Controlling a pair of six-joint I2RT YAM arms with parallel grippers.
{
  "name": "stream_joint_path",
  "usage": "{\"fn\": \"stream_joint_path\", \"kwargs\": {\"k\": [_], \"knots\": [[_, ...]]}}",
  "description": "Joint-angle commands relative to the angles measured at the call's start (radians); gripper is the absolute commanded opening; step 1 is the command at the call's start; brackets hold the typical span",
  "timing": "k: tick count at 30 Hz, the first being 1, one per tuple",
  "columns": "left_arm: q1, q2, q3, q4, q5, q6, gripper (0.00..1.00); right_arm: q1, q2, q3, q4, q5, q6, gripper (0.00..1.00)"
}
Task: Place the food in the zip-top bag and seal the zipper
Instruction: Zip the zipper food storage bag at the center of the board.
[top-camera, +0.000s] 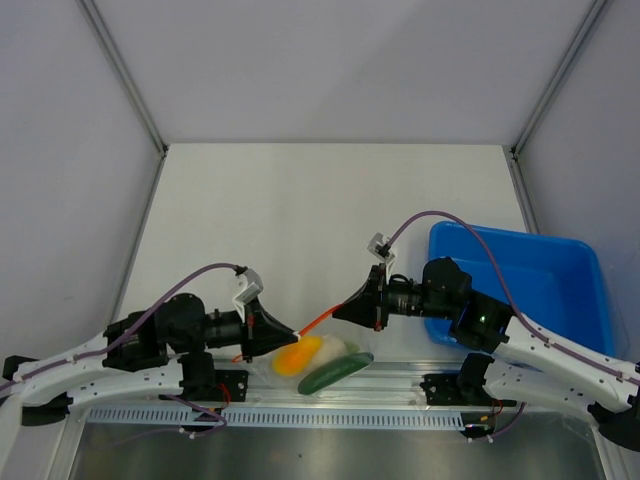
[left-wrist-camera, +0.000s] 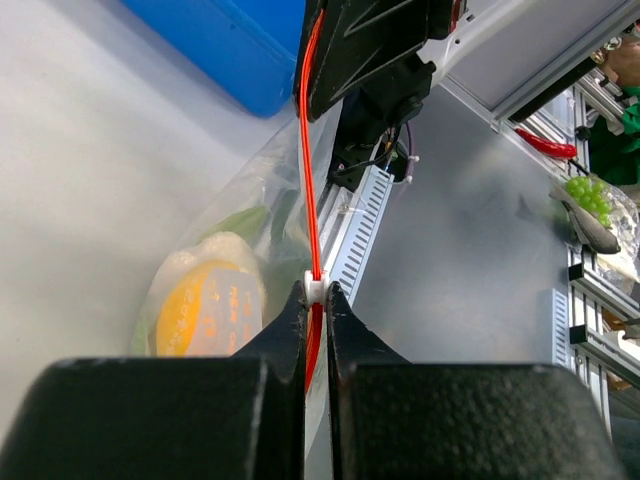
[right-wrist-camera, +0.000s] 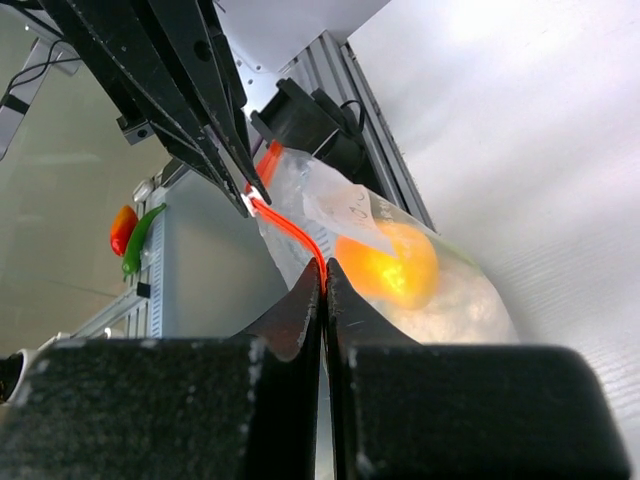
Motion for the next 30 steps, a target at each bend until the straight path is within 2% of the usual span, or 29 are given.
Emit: {"fn": "stream_joint_path", "kwargs": {"k": [1, 22, 30], "knots": [[-0.001, -0.029, -0.006, -0.024, 0.002, -0.03, 0.01, -0.014, -0.033, 0.001, 0.009, 0.065, -0.004, 0.0], [-0.001, -0.08, 0.011, -0.115, -0.024, -0.056, 0.0, -0.066, -0.11, -0.01, -0.1, 0.134, -0.021, 0.0], [-0.001, -0.106, 0.037, -0.171, -0.077, -0.063, 0.0, -0.095, -0.162, -0.019, -0.155, 0.157, -0.019, 0.0]]}}
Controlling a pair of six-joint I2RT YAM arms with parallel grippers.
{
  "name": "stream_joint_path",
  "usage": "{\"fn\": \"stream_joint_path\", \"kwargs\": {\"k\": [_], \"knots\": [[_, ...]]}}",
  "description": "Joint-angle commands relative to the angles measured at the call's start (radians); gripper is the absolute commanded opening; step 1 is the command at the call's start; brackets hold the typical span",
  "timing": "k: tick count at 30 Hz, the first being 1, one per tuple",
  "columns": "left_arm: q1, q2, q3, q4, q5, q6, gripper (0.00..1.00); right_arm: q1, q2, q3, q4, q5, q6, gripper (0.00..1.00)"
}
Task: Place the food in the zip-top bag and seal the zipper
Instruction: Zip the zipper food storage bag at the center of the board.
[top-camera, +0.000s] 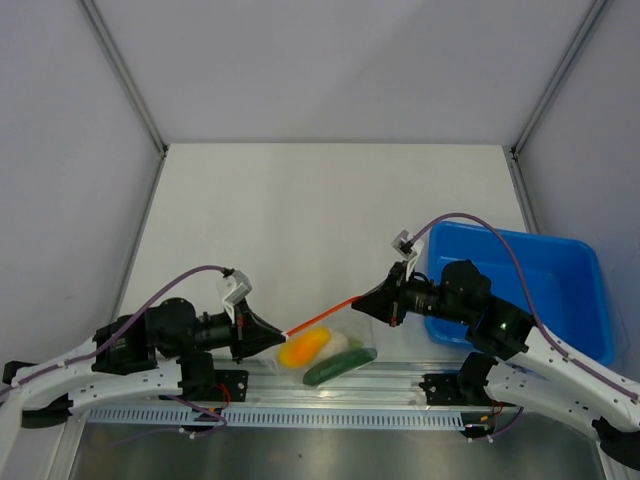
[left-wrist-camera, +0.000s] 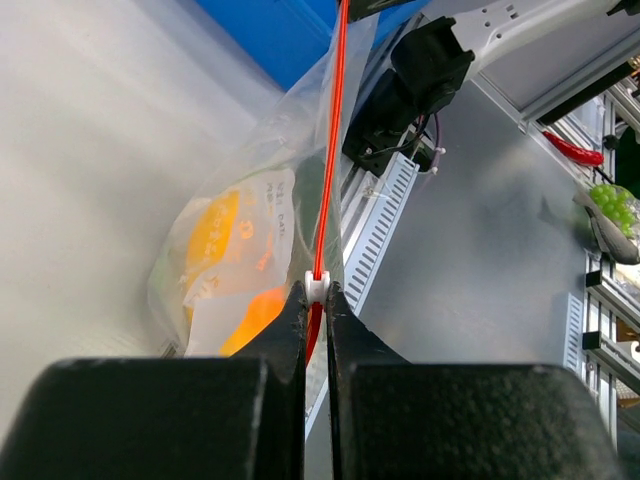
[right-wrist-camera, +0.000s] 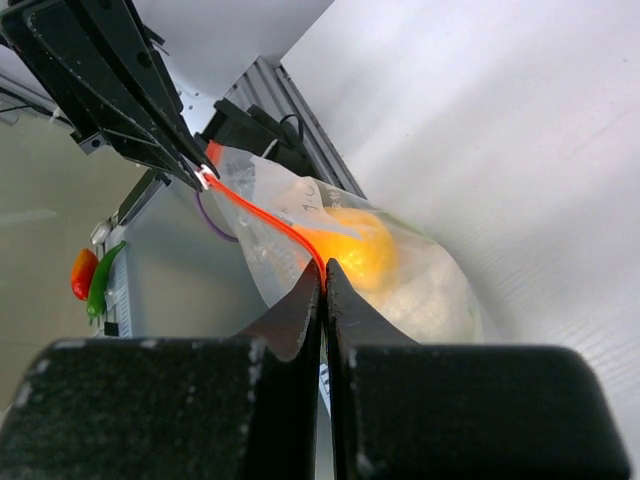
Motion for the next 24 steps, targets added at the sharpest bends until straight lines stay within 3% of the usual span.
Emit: {"fn": "stream_joint_path", "kwargs": {"k": [1, 24], "knots": [[-0.001, -0.024, 0.045, -0.056, -0.018, -0.023, 0.0, -0.019, -0.049, -0.006, -0.01, 0.07, -0.02, 0.0], [-0.001, -0.099, 0.088, -0.177, -0.079, -0.057, 0.01, -0.039, -0.225, -0.003, -0.181, 0.127, -0.032, 0.0]]}}
